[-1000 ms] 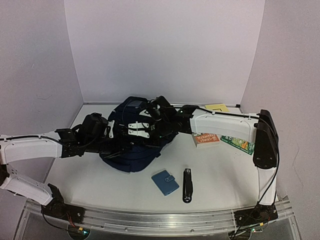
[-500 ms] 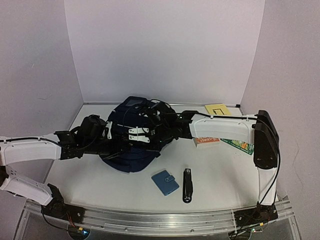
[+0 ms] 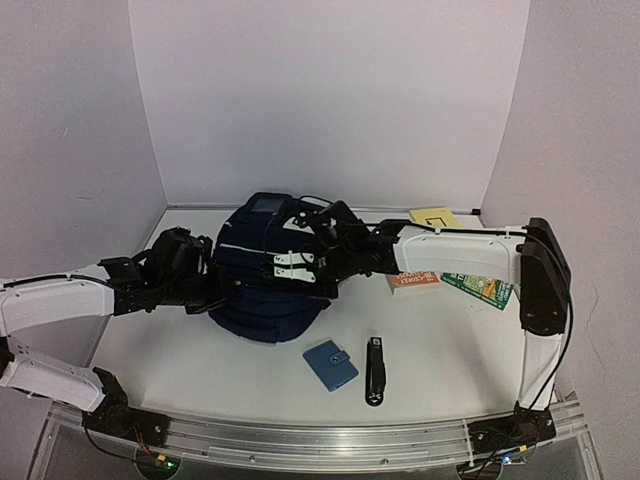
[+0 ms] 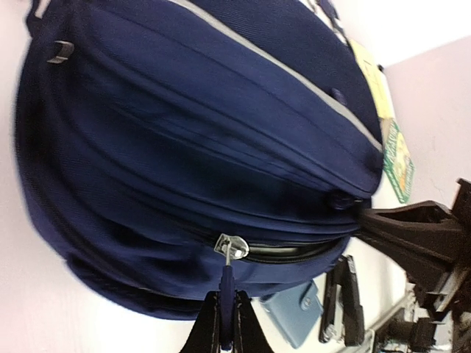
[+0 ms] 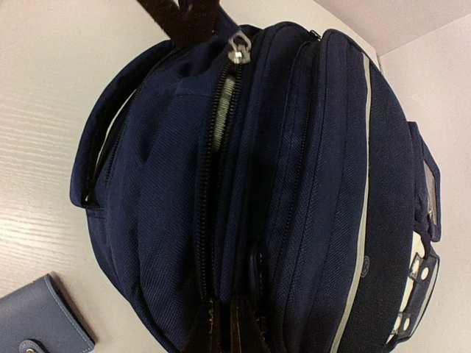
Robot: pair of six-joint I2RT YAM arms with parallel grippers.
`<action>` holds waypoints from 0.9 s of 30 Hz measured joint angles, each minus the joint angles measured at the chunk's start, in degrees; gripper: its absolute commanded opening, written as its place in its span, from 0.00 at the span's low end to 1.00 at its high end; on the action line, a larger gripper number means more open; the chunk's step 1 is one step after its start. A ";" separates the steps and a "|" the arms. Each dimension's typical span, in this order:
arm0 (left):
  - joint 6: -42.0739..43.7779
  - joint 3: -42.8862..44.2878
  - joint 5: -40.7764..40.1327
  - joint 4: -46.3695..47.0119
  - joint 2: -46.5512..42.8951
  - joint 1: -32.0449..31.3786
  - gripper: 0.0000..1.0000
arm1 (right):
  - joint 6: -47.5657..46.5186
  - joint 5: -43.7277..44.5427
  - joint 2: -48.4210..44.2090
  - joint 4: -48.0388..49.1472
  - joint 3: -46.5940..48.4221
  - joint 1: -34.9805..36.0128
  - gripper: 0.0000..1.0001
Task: Pack the student bag
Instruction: Unzip the student bag at the center of the board.
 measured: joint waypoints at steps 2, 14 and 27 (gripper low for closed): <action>0.14 0.44 -1.22 -1.47 -0.05 0.52 0.00 | -0.35 -0.16 -0.73 -0.03 -0.80 -0.93 0.00; 3.39 1.49 7.27 3.59 1.15 1.98 0.00 | -0.11 -1.41 -1.48 -2.16 1.43 -7.32 0.45; 4.03 1.41 17.30 10.67 4.19 1.81 0.00 | 3.63 -2.24 -0.20 -6.78 11.43 -3.80 0.50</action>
